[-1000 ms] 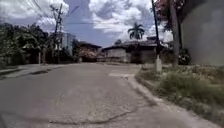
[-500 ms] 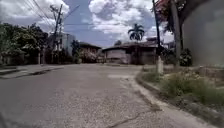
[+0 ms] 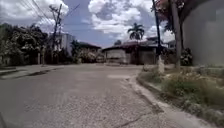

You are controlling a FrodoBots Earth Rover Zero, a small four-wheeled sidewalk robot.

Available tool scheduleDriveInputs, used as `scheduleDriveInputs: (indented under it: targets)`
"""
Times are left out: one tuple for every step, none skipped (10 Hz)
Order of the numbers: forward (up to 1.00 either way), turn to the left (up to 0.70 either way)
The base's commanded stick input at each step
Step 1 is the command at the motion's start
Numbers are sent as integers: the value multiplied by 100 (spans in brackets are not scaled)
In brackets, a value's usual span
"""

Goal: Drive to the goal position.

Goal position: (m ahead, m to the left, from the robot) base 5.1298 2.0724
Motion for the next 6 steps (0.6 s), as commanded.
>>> scheduleDriveInputs:
  targets:
    - [0, 11]
    - [0, 68]
    - [2, 63]
    - [4, 20]
    - [1, 80]
    - [0, 100]
